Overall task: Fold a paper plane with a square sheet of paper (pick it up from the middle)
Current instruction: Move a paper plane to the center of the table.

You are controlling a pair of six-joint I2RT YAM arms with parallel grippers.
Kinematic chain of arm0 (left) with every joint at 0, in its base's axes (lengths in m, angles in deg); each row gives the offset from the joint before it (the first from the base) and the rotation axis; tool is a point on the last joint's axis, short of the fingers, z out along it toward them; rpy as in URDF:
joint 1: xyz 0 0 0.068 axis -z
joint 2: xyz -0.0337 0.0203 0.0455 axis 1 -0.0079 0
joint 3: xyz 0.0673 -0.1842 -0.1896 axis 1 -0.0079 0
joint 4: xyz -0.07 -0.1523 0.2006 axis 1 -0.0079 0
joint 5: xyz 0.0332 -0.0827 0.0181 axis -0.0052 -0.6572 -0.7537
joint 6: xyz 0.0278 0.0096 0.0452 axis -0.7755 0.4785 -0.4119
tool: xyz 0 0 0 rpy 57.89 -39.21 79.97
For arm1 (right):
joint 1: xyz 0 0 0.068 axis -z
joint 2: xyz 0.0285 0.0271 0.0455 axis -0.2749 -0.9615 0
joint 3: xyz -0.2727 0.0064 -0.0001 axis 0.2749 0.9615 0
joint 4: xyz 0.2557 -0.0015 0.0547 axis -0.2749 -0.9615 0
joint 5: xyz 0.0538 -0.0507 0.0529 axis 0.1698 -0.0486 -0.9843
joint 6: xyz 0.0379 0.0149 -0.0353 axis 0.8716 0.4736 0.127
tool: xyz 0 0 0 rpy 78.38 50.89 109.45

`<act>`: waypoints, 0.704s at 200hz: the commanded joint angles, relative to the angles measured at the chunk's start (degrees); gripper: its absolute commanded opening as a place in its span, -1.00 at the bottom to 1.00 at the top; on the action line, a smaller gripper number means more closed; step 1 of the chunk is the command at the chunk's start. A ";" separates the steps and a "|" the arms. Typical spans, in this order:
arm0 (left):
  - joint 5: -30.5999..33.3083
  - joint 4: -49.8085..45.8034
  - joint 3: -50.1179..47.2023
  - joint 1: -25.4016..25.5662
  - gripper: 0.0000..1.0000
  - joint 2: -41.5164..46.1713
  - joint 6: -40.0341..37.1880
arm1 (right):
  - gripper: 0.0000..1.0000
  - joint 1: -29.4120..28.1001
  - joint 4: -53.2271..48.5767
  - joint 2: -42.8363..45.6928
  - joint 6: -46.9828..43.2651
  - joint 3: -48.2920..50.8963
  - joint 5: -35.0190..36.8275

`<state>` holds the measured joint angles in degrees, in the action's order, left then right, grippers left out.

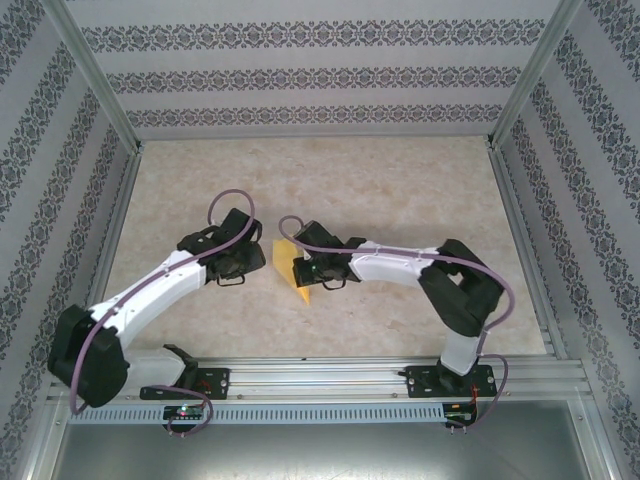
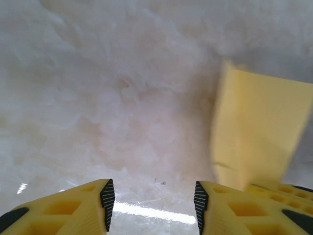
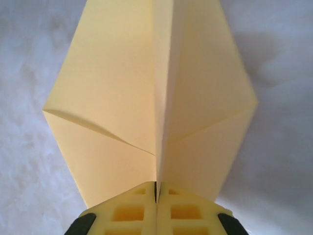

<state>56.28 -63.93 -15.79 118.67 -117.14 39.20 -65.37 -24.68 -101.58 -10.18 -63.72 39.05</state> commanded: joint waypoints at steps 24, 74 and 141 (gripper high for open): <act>7.13 -2.71 -2.76 -0.82 0.01 6.82 2.01 | -0.87 1.76 -15.71 1.92 -0.26 -6.95 22.06; 7.21 -3.23 -3.43 -1.00 0.01 7.70 2.11 | -0.86 4.40 -18.35 -6.41 0.83 -13.88 21.19; 10.15 -2.48 -5.38 -1.00 0.06 10.82 0.88 | -0.71 5.28 -18.25 -12.03 3.30 -16.42 17.11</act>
<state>63.25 -65.04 -20.36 118.30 -108.44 40.68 -60.69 -41.68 -114.03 -8.12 -78.76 57.61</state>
